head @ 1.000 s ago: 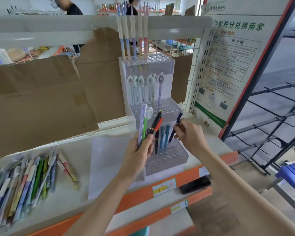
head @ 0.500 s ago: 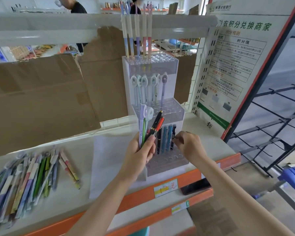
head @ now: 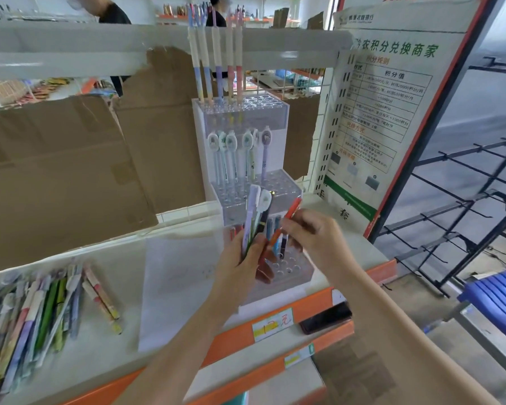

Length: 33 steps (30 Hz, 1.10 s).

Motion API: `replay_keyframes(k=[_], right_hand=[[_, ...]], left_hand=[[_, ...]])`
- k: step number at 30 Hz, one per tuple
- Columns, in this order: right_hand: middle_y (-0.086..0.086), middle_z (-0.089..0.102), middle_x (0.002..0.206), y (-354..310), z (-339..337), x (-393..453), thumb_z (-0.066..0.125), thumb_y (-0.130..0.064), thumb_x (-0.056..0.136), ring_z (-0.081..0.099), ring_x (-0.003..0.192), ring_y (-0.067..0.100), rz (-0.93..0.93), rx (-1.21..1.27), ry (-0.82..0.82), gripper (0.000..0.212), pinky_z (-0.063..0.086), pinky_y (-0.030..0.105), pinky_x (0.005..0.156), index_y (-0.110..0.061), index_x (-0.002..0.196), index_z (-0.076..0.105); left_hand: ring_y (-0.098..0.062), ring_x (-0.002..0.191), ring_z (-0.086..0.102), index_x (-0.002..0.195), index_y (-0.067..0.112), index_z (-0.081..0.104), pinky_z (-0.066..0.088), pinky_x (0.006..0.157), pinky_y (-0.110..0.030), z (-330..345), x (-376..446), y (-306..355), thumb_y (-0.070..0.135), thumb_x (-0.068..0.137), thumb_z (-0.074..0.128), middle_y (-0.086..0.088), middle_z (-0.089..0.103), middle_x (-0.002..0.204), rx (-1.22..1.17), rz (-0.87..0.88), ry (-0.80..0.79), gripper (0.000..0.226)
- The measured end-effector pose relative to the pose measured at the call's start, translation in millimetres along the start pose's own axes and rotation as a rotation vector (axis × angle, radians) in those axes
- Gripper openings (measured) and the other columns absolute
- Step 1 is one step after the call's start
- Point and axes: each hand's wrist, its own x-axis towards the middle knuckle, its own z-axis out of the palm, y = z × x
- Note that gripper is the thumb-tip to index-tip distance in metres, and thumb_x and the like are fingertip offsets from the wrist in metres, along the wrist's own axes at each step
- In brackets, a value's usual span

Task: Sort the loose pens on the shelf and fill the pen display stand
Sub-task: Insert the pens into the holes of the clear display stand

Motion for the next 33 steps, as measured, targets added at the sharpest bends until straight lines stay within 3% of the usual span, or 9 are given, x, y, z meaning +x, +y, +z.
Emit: replay_keyframes(k=[3, 8, 13, 18, 23, 27, 33], right_hand=[[-0.001, 0.070, 0.065, 3, -23, 12, 0.056, -0.012, 0.092, 0.066, 0.058, 0.011, 0.004, 0.108, 0.110, 0.015, 0.050, 0.020, 0.052, -0.008, 0.078, 0.059], [-0.002, 0.069, 0.069, 24, -34, 27, 0.056, -0.012, 0.093, 0.068, 0.061, 0.008, -0.043, -0.155, 0.141, 0.011, 0.055, 0.019, 0.056, -0.008, 0.082, 0.058], [0.005, 0.070, 0.077, 42, -19, 35, 0.055, -0.015, 0.094, 0.067, 0.061, 0.007, 0.002, -0.361, 0.061, 0.013, 0.053, 0.016, 0.060, -0.007, 0.085, 0.058], [0.018, 0.067, 0.084, 55, -5, 30, 0.052, -0.019, 0.095, 0.063, 0.075, 0.032, 0.041, -0.582, -0.068, 0.024, 0.051, 0.041, 0.072, 0.003, 0.091, 0.062], [0.017, 0.065, 0.084, 54, -3, 31, 0.052, -0.021, 0.095, 0.059, 0.076, 0.031, 0.061, -0.611, -0.057, 0.025, 0.047, 0.037, 0.069, 0.001, 0.086, 0.061], [0.016, 0.064, 0.082, 56, -4, 31, 0.054, -0.020, 0.095, 0.055, 0.071, 0.027, 0.062, -0.637, -0.061, 0.022, 0.036, 0.029, 0.062, -0.005, 0.079, 0.057], [0.011, 0.063, 0.085, 55, -1, 25, 0.057, -0.025, 0.093, 0.056, 0.073, 0.026, 0.112, -0.661, -0.038, 0.023, 0.042, 0.031, 0.063, -0.003, 0.087, 0.059]], left_hand=[[-0.024, 0.047, 0.063, 0.100, 0.002, 0.050, 0.053, 0.045, -0.029, -6, -1, 0, 0.031, 0.094, 0.044, -0.006, 0.068, 0.073, -0.057, -0.043, 0.009, 0.031], [-0.006, 0.039, 0.039, 0.089, 0.000, 0.054, 0.031, 0.038, -0.016, -13, -1, -1, 0.047, 0.088, 0.044, 0.007, 0.050, 0.049, 0.086, 0.026, 0.047, 0.048], [-0.003, 0.041, 0.033, 0.093, 0.004, 0.057, 0.028, 0.042, -0.012, -12, 1, -1, 0.030, 0.099, 0.039, 0.009, 0.042, 0.049, 0.116, 0.080, 0.056, 0.033], [-0.003, 0.041, 0.033, 0.092, -0.001, 0.053, 0.027, 0.042, -0.010, -15, 0, 0, 0.026, 0.100, 0.039, 0.005, 0.041, 0.052, 0.075, 0.082, 0.044, 0.031], [-0.002, 0.043, 0.036, 0.100, -0.005, 0.050, 0.029, 0.044, -0.009, -15, -1, 1, 0.022, 0.100, 0.039, 0.004, 0.042, 0.055, 0.075, 0.076, 0.016, 0.030], [-0.002, 0.042, 0.037, 0.101, -0.005, 0.050, 0.031, 0.046, -0.007, -14, -3, 3, 0.020, 0.100, 0.038, -0.002, 0.041, 0.056, 0.088, 0.089, -0.004, 0.028], [-0.002, 0.041, 0.031, 0.105, 0.004, 0.053, 0.025, 0.040, -0.013, -18, -3, 3, 0.028, 0.097, 0.041, 0.001, 0.041, 0.057, 0.048, 0.055, -0.035, 0.027]])
